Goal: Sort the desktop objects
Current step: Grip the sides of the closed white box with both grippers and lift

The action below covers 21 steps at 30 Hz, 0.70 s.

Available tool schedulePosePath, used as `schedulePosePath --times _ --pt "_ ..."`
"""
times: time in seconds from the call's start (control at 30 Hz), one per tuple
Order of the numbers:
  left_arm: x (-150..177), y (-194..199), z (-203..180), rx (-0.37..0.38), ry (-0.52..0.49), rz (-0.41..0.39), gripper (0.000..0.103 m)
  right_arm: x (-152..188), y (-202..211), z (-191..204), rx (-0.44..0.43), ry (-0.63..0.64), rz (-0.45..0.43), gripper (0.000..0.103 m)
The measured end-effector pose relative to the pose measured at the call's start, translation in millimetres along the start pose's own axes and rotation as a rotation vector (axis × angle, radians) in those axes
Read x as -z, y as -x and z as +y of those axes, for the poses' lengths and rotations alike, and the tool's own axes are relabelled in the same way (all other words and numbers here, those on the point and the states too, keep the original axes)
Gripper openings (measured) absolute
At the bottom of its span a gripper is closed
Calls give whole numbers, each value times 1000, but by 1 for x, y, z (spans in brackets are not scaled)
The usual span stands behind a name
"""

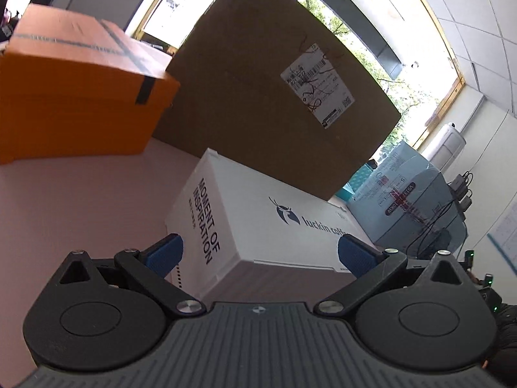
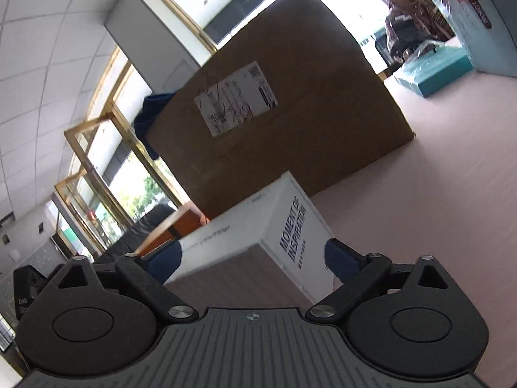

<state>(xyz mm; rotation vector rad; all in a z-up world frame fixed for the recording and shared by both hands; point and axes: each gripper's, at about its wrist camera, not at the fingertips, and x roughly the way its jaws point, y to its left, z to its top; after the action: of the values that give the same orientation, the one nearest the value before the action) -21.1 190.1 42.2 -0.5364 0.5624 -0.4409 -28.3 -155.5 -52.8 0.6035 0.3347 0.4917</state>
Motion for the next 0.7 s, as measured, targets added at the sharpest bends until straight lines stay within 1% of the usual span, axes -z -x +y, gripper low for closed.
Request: schedulePosePath --times 0.03,0.07,0.1,0.13,0.2,0.4,0.7 --pt "-1 -1 1 5 8 4 103 -1 1 1 4 8 -2 80" --pt "-1 -1 2 11 16 8 103 -1 0 2 10 14 5 74" --pt "-1 -1 2 16 23 8 103 -1 -3 0 10 14 18 61" --pt "-1 -1 3 21 30 8 103 -1 -8 -2 0 4 30 60" --pt "-3 -2 3 25 34 10 103 -2 -15 -1 1 8 25 60" --pt "-3 -5 -2 -8 -7 22 103 2 -29 7 6 62 21 63" --pt "-6 -2 -2 -123 -69 -4 102 6 -47 21 -7 74 60 63"
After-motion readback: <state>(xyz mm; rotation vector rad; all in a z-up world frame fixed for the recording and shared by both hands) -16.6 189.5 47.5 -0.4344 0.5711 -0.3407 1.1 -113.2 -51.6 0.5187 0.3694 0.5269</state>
